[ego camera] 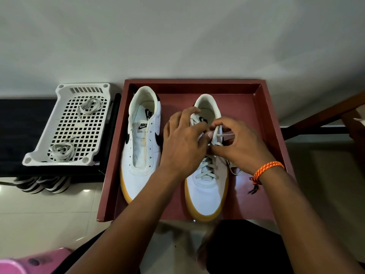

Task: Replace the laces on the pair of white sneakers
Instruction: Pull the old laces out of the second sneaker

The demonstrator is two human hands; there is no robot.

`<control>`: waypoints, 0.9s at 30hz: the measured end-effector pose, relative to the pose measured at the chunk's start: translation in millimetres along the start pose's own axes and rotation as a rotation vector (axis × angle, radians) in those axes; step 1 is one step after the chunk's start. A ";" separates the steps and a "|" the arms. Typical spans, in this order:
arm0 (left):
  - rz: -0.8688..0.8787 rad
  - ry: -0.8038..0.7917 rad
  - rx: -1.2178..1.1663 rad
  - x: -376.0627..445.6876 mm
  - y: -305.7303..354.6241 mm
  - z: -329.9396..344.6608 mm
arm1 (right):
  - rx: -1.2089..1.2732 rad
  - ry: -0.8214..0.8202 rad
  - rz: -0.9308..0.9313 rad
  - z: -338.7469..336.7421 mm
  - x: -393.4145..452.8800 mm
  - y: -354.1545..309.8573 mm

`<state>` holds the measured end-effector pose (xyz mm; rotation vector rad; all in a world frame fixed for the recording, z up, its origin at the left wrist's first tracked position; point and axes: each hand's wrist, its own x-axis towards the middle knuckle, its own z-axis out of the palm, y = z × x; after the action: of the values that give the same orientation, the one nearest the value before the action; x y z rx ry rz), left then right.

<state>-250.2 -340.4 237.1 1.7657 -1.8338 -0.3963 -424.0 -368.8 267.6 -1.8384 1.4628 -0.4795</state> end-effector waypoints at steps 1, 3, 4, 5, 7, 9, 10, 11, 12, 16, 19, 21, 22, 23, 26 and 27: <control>0.001 0.001 -0.032 -0.4 0.1 1.8 | 0.002 -0.001 0.005 0.1 0.0 -0.1; -0.003 0.036 -0.119 0.9 -0.1 2.0 | 0.005 -0.005 0.010 -0.6 0.0 -1.3; -0.019 0.056 -0.172 2.7 -0.4 1.2 | 0.007 -0.005 0.011 -1.1 0.1 -1.8; -0.041 0.070 -0.229 4.3 -2.3 1.8 | 0.005 -0.008 0.014 -1.5 0.1 -2.5; -0.078 0.073 -0.328 6.1 -4.5 -0.9 | 0.016 -0.011 0.024 -2.2 0.4 -2.7; -0.135 0.074 -0.529 7.1 -1.5 -9.3 | 0.031 -0.007 0.029 -1.9 0.1 -2.6; -0.181 0.073 -0.669 7.5 2.0 -15.4 | 0.031 -0.001 0.031 -1.5 -0.2 -2.7; -0.239 0.068 -0.815 7.8 5.5 -20.4 | 0.030 0.004 0.032 -1.2 -0.3 -2.2; -0.290 0.050 -0.954 7.8 8.6 -24.4 | 0.035 0.005 0.035 -1.3 -0.5 -2.0; -0.359 0.026 -1.329 8.3 11.3 -30.1 | 0.029 -0.001 0.034 -1.7 -0.1 0.4; -0.440 0.099 -1.522 11.5 9.1 -34.1 | 0.031 -0.004 0.043 -1.7 -0.5 1.4; -0.543 0.156 -1.553 14.4 4.4 -39.2 | 0.036 0.000 0.047 -1.2 -0.9 1.0; -0.586 0.181 -1.517 16.1 0.3 -41.3 | 0.033 0.003 0.045 -0.9 -0.9 0.7; -0.614 0.192 -1.450 17.7 -3.8 -42.7 | 0.029 0.006 0.044 -0.8 -1.2 0.2; -0.596 0.152 -1.010 19.4 -15.9 -39.2 | 0.019 0.003 0.045 -0.1 -1.8 -1.4; -0.542 0.131 -0.804 17.5 -17.9 -36.3 | 0.018 0.002 0.047 -0.1 -2.2 -2.0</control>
<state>-214.3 -353.2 259.2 1.5940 -0.8626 -1.0265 -423.4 -366.6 269.5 -1.7862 1.4948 -0.4704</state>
